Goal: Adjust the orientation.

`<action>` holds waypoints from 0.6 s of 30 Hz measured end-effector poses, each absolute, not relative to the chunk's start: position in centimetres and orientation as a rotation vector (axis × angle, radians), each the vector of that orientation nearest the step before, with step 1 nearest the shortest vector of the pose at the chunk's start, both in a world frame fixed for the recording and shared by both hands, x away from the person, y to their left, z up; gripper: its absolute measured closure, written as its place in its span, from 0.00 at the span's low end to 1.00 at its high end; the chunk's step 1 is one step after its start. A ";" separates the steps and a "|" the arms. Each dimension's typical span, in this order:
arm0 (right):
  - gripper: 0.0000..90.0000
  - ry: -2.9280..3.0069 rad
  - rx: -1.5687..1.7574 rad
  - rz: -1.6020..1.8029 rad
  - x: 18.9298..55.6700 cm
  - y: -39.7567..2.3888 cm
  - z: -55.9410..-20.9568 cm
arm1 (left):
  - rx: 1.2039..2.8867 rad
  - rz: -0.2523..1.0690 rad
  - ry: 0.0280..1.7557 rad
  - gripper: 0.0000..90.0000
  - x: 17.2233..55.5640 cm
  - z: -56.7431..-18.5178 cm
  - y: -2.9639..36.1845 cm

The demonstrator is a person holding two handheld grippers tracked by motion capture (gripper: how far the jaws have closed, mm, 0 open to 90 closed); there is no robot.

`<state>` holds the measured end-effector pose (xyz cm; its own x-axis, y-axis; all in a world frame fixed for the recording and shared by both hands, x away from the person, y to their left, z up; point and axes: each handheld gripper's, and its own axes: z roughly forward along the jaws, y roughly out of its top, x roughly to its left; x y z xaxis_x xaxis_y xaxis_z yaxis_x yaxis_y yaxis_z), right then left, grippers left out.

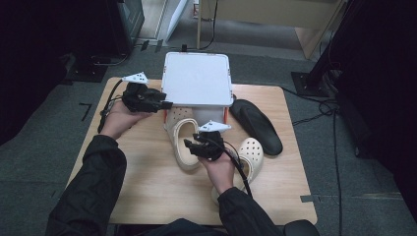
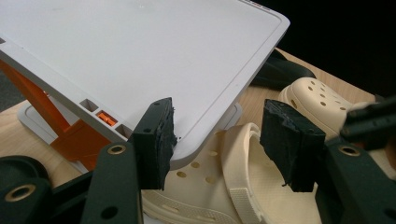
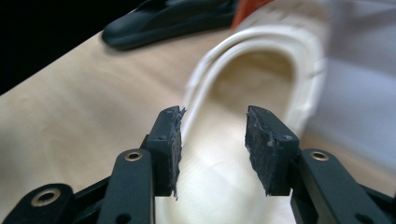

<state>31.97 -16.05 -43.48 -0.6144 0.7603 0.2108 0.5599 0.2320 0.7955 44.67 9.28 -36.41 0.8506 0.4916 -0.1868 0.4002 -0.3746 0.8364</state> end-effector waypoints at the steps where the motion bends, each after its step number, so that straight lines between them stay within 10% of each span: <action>1: 0.64 2.296 1.237 1.325 31.5 -15.7 -43.8 | 2.011 0.115 0.650 0.50 44.7 -36.4 9.3; 18: 0.72 2.367 1.201 1.215 27.6 -13.3 -47.6 | 2.002 0.122 0.641 0.51 44.6 -36.5 9.4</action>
<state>27.63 -13.32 -47.59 -0.6410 0.7510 0.1588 0.5668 0.3235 0.7577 44.59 9.43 -36.54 0.8550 0.4867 -0.1789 0.3873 -0.3700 0.8444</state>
